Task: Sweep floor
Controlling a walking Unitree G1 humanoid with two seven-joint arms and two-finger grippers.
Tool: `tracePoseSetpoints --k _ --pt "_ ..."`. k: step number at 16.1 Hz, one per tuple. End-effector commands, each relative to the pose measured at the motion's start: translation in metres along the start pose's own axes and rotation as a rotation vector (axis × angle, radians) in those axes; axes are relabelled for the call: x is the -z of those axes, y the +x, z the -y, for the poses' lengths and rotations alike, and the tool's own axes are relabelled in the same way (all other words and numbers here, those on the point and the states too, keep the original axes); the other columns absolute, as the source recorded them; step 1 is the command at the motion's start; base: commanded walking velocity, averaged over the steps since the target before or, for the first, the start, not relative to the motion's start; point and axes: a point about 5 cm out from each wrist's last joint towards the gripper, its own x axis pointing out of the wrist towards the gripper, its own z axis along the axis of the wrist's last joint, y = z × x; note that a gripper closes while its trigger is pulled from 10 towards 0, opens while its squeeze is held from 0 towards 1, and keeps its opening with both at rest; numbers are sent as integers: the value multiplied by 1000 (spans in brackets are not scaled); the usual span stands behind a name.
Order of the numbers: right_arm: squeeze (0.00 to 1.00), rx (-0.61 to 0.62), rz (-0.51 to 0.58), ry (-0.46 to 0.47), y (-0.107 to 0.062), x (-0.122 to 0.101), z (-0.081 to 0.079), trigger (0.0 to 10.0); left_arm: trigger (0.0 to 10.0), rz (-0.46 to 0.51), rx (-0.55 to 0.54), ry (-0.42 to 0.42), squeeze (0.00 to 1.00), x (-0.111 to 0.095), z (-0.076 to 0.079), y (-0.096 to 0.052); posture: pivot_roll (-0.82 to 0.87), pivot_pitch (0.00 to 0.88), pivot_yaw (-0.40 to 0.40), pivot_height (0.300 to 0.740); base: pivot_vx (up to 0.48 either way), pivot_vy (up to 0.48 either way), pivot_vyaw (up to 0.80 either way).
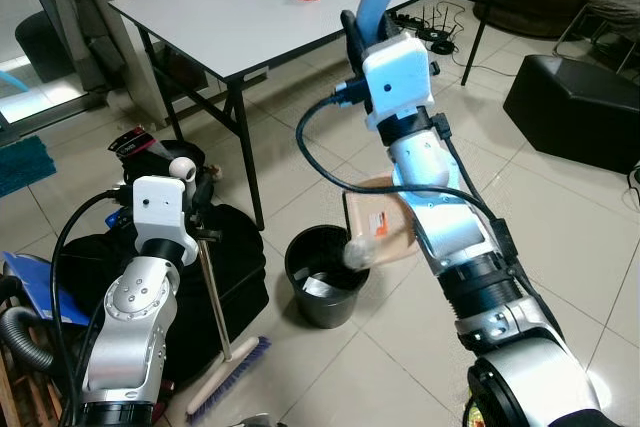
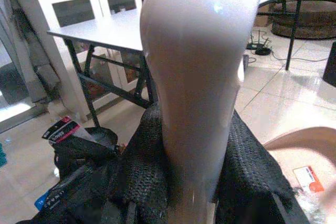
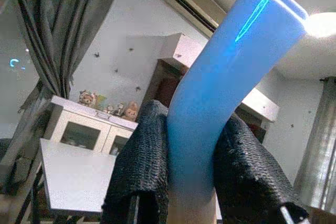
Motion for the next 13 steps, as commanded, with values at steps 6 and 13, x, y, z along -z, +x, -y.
tracePoseSetpoints --k 6,13 --pt "0 43 57 -85 17 -12 5 10000 10000 32 -1 11 0 -8 -1 2 64 0 17 740 0 0 0" --pt "0 327 -94 -240 -14 -10 110 10000 10000 -77 255 32 0 13 32 -6 29 0 26 740 0 0 0"
